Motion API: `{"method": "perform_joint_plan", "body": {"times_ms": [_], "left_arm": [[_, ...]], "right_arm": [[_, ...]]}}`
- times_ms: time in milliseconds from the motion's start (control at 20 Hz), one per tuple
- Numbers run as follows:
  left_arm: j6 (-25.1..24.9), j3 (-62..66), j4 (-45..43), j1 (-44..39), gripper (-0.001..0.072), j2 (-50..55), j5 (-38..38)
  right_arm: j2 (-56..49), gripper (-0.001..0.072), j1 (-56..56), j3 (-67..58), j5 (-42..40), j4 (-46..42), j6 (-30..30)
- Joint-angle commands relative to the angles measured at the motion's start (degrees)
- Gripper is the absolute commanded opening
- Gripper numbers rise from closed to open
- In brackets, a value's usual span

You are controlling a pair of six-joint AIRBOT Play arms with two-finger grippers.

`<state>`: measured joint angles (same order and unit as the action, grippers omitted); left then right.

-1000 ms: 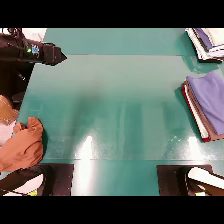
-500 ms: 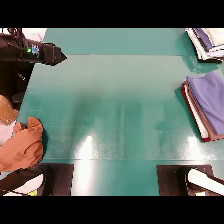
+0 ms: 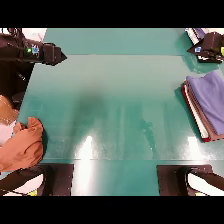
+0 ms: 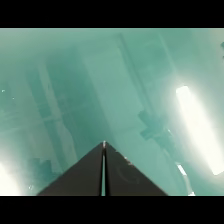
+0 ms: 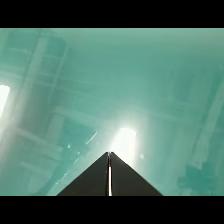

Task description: Fold the shirts.

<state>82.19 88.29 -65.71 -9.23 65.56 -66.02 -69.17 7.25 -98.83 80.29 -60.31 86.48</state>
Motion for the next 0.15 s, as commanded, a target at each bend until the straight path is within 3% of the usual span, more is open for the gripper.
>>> {"method": "perform_joint_plan", "body": {"times_ms": [0,100], "left_arm": [[0.0,0.0,0.0,0.0,0.0025,0.0,0.0],[0.0,0.0,0.0,0.0,0.0025,0.0,0.0]], "right_arm": [[0.1,0.0017,1.6,0.0,-0.6,0.3,-0.6],[0.1,0.0017,1.6,0.0,-0.6,0.3,-0.6]]}}
